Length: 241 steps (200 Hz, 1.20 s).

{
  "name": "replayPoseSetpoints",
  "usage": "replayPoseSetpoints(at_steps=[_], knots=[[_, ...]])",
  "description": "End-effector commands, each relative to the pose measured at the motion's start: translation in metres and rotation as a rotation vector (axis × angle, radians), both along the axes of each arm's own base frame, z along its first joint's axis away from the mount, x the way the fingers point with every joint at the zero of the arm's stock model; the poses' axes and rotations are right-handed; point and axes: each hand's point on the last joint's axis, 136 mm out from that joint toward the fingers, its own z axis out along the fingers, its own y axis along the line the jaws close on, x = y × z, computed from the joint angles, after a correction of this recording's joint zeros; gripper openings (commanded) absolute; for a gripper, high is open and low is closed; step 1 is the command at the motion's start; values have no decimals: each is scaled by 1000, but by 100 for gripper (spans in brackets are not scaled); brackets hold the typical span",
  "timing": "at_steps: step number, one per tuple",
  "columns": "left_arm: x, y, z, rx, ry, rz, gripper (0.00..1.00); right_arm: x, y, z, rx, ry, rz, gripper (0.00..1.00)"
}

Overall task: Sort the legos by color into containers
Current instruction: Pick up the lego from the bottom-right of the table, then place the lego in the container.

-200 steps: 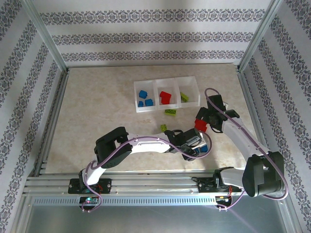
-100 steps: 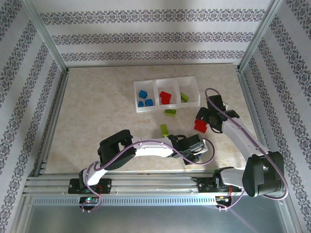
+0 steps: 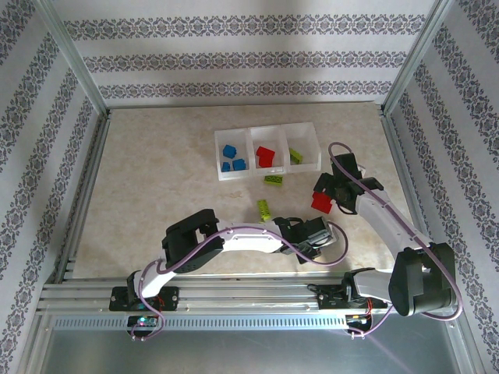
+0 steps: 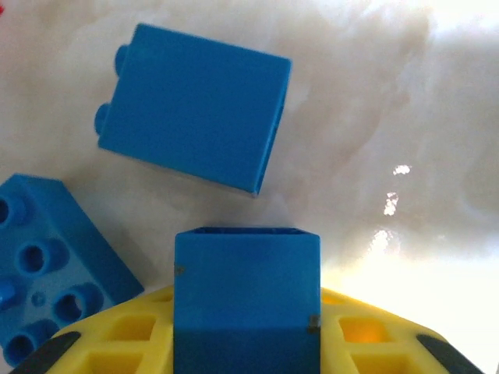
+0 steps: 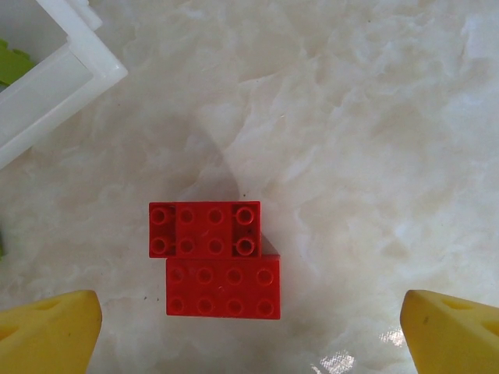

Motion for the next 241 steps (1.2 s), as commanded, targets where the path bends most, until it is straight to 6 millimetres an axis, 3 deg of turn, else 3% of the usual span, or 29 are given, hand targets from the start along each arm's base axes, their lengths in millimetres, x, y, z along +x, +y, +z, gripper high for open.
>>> replayPoseSetpoints(at_steps=[1,40,63,131,189,241], knots=[[1,3,-10,39,-9,13,20,-2,-2,-1,10,-4,-17,98],[5,8,6,8,-33,41,10,-3,-3,0,10,-10,-17,98],[9,16,23,-18,-66,67,10,-3,-2,-1,12,-7,-13,98],[38,63,76,-94,-170,235,9,-3,0,0,23,-20,-1,98],[83,119,107,-137,-211,430,9,-3,5,-1,37,-20,15,98],[135,172,119,-172,-194,631,9,-3,9,2,39,-36,31,98]])
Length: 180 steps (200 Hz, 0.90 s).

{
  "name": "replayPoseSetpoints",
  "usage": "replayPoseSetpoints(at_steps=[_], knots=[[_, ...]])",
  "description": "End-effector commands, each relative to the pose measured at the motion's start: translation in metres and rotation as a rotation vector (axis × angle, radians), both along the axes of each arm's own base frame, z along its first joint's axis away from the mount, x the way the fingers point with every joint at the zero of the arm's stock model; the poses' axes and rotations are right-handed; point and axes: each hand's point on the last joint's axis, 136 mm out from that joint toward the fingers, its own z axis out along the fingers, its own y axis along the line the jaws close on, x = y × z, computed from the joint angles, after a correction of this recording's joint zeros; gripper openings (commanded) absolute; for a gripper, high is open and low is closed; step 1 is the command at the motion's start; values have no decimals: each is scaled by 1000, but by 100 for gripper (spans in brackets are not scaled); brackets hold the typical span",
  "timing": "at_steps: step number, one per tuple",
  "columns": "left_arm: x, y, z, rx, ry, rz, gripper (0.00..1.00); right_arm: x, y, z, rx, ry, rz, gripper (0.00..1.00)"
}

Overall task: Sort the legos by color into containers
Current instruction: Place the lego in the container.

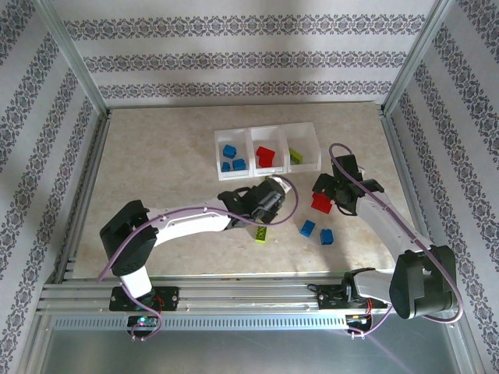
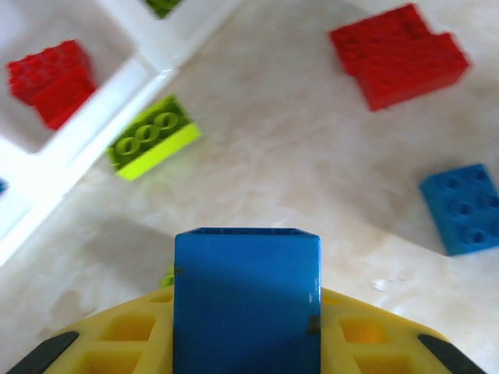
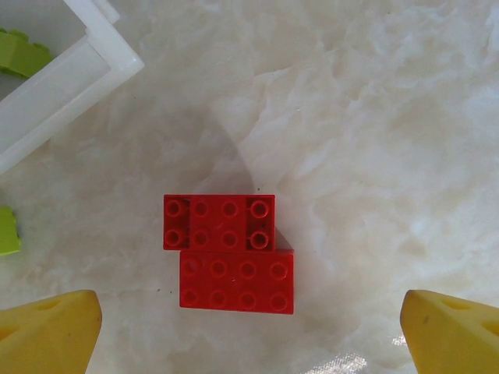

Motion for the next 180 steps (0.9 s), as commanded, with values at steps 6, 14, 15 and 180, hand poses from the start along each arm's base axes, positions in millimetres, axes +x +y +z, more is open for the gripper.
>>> replayPoseSetpoints(at_steps=[6,14,15,180], knots=[[31,28,17,-67,-5,134,10,-3,3,1,7,-19,14,98],[40,35,18,-74,1,163,10,-2,5,1,9,-21,17,98],[41,36,18,-74,2,166,10,-2,5,2,10,-23,19,98],[192,131,-2,-23,86,485,16,25,93,-1,-20,-29,255,98]])
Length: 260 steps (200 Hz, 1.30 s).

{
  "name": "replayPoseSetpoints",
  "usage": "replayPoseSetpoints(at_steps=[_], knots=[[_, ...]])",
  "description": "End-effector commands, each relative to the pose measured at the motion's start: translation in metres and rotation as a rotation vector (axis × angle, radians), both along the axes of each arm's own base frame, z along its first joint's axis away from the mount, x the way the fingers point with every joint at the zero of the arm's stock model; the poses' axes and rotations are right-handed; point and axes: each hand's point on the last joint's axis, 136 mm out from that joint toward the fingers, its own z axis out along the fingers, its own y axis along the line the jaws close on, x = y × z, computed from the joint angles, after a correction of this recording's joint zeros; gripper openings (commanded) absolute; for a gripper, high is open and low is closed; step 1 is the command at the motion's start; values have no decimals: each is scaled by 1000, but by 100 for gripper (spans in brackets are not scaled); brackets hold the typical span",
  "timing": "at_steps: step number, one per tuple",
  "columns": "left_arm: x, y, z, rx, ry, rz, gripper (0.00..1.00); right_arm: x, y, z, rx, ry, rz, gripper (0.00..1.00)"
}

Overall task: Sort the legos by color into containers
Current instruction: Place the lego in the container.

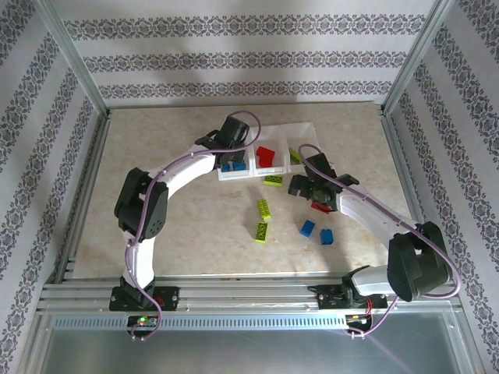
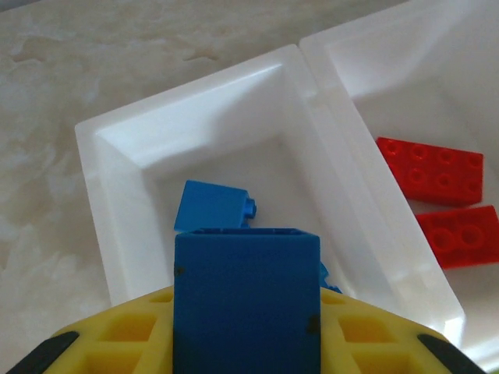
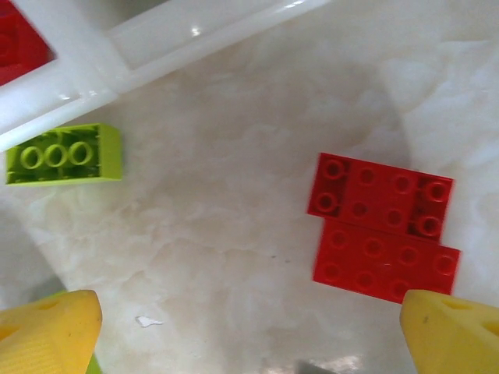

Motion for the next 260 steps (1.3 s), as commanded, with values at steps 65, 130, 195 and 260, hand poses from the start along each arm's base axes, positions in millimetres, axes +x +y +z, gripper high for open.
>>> replayPoseSetpoints(at_steps=[65,130,195,260], knots=[[24,2,-18,4,82,5,29,16,53,-5,-39,-34,100,98],[27,8,-11,-14,73,23,51,33,85,-13,-50,-50,147,98],[21,12,14,-50,41,31,57,44,99,-22,-94,-87,149,98],[-9,24,52,-140,-32,52,92,63,104,-30,-136,-119,129,98]])
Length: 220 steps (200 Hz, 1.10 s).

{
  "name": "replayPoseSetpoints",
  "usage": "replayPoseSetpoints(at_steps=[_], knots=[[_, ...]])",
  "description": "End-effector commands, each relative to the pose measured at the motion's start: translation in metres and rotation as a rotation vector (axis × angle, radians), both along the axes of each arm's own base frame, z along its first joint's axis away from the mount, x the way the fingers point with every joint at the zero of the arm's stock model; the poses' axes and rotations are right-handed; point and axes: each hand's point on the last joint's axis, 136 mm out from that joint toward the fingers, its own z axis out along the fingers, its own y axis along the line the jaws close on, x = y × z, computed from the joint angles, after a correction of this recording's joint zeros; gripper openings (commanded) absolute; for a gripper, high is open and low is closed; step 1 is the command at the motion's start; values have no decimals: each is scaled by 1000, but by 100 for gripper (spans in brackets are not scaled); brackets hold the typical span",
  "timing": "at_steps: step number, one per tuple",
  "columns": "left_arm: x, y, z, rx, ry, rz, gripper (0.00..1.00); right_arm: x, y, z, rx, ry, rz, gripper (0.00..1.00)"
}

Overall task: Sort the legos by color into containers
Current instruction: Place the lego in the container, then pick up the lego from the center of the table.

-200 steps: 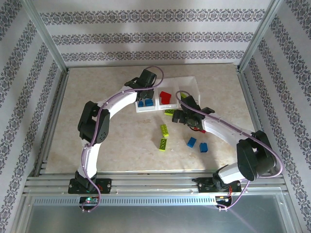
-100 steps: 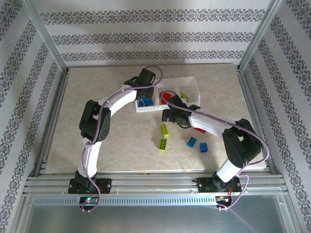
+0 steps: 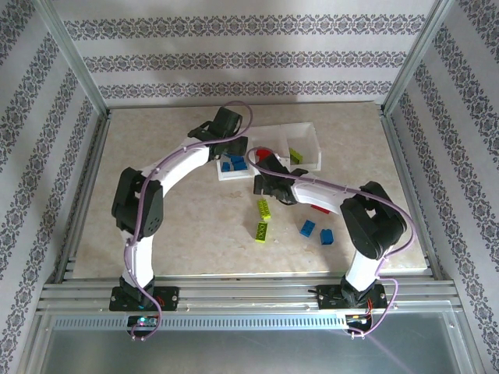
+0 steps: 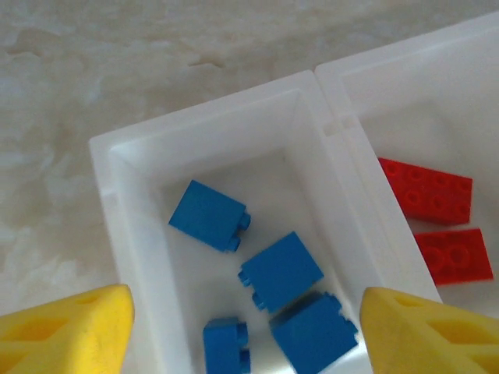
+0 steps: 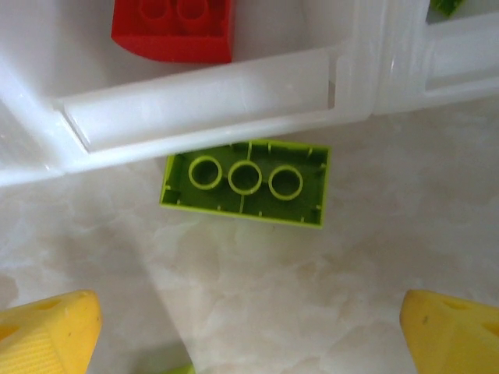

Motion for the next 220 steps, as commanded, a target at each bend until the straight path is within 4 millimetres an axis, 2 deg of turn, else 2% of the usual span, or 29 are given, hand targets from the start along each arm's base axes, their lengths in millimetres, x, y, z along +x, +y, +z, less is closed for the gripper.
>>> replayPoseSetpoints(at_steps=[1,15,61,128,168,220], knots=[[-8,11,27,-59,-60,38,92,16,5,7,-15,-61,-26,98],[-17,16,32,-70,-75,49,100,21,6,3,-27,-66,-29,98],[-45,35,42,-102,-121,92,100,36,12,-7,-54,-69,-36,98],[-76,55,53,-149,-185,130,100,45,5,-25,-97,-60,-77,97],[-85,61,49,-157,-179,142,100,47,-2,-33,-113,-55,-92,89],[-89,56,38,-186,-150,135,100,50,-7,-38,-114,-56,-106,87]])
